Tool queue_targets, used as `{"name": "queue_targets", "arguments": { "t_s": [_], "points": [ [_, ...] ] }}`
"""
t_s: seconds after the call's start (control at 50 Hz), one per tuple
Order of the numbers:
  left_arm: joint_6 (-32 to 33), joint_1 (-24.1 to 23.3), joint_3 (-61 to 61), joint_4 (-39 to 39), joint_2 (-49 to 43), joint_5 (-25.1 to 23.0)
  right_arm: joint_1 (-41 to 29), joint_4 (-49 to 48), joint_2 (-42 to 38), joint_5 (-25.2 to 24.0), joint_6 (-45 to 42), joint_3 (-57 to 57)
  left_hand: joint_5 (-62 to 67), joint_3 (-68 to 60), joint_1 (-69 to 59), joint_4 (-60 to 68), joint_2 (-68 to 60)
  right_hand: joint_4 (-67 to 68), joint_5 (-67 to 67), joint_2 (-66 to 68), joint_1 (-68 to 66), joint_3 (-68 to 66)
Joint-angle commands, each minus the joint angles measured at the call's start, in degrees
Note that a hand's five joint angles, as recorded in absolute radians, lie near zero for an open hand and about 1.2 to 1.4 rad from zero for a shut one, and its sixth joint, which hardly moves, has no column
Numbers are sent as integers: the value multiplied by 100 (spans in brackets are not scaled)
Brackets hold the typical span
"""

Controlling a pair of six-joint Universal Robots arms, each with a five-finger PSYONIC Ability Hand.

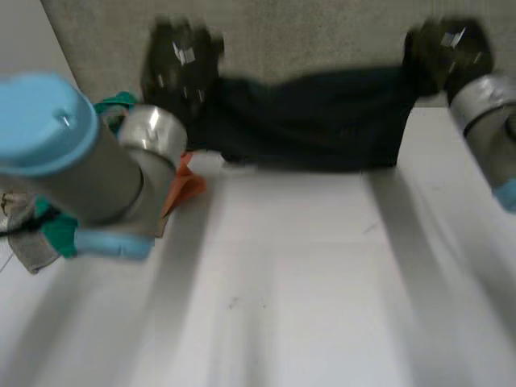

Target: Fold the laundry.

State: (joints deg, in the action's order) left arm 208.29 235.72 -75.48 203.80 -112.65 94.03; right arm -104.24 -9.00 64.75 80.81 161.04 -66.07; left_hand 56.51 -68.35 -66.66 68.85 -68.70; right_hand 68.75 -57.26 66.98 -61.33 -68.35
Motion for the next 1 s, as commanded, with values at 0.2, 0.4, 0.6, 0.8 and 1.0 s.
{"name": "queue_targets", "arguments": {
  "t_s": [0.2,0.4,0.6,0.8,1.0],
  "points": [
    [203,-527,-2673,-2834,1446,-96,70,2832,1090,611,-2515,-2637,1349,-1165,-1334,1115,-1130,1125,-1274,1302,-1867,-1165],
    [1065,-1081,-2543,-5878,2055,-623,44,3853,2990,163,-4362,-4107,1349,-1165,-1334,1115,-1130,1125,-1274,1302,-1867,-1165],
    [1153,-721,-1093,-3121,711,-184,150,2802,1667,-49,-2836,-3125,1349,-1165,-1334,1115,-1130,1125,-1274,1302,-1867,-1165],
    [1337,-370,1305,-1123,-1758,-131,61,1210,277,1155,-2270,-1850,1349,-1165,-1334,1115,-1130,1125,-1274,1302,-1867,-1165],
    [1461,-158,3881,-754,-3728,-184,35,382,-1402,1428,-2191,-76,1349,-1165,-1334,1115,-1130,198,-347,376,-941,-239]
  ]
}}
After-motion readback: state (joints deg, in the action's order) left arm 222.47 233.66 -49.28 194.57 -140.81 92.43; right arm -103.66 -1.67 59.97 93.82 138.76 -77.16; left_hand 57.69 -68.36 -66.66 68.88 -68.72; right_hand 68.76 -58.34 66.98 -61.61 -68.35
